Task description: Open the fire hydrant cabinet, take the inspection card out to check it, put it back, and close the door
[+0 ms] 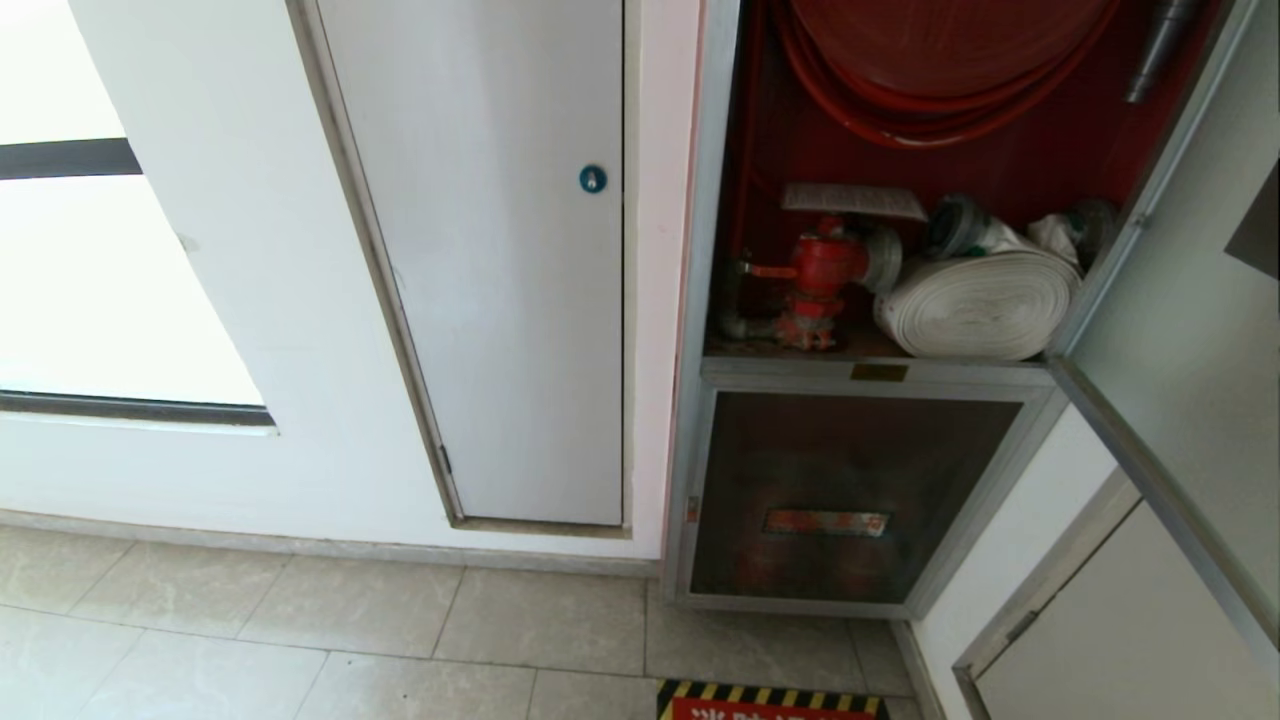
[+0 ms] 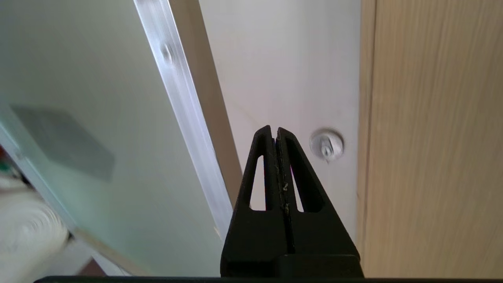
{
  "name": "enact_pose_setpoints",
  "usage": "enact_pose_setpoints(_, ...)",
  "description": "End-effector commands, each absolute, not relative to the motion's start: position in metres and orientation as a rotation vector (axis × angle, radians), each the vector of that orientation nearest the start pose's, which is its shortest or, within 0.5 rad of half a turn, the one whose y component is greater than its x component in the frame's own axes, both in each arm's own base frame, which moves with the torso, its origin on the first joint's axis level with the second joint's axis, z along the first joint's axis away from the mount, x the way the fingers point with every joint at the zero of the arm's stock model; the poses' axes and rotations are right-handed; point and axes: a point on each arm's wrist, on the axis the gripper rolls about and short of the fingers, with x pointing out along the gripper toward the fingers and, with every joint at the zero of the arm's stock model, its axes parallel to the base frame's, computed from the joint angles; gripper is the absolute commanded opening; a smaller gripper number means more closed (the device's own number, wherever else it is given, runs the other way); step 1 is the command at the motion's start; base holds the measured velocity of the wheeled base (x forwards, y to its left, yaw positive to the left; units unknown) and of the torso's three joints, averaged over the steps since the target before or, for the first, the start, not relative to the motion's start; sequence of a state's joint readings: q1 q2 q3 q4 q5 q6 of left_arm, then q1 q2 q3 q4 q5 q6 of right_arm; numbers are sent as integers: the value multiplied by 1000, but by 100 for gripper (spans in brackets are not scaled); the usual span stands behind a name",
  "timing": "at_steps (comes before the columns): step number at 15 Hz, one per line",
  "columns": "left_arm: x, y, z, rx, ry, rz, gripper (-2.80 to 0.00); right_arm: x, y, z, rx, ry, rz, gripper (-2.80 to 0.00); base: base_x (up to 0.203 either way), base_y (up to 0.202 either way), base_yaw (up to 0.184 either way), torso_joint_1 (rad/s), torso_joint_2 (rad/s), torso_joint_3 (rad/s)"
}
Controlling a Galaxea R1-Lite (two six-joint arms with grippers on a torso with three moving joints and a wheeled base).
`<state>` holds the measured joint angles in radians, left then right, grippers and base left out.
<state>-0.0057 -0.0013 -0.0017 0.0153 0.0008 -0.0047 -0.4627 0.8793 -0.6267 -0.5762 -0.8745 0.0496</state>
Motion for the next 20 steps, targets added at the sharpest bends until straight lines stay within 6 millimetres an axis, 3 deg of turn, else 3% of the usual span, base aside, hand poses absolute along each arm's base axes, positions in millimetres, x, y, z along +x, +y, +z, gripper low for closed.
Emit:
enact_pose_setpoints(1, -23, 0, 74, -5, 14, -5, -280, 73, -57, 303, 117, -404, -1333, -280, 0, 0, 0, 0, 0, 0)
enact_pose_setpoints(7, -23, 0, 75, -5, 13, -5, -280, 81, -67, 311, 108, -407, -1362, -280, 0, 0, 0, 0, 0, 0)
enact_pose_setpoints(11, -23, 0, 74, -5, 14, -5, -280, 95, -83, 311, 112, -390, -1359, -280, 0, 0, 0, 0, 0, 0)
enact_pose_setpoints(15, -23, 0, 74, -6, 14, -5, -280, 94, -101, 308, 111, -390, -1365, -280, 0, 0, 0, 0, 0, 0)
enact_pose_setpoints(20, -23, 0, 74, -5, 14, -5, -280, 92, -100, 305, 132, -401, -1295, -280, 0, 0, 0, 0, 0, 0)
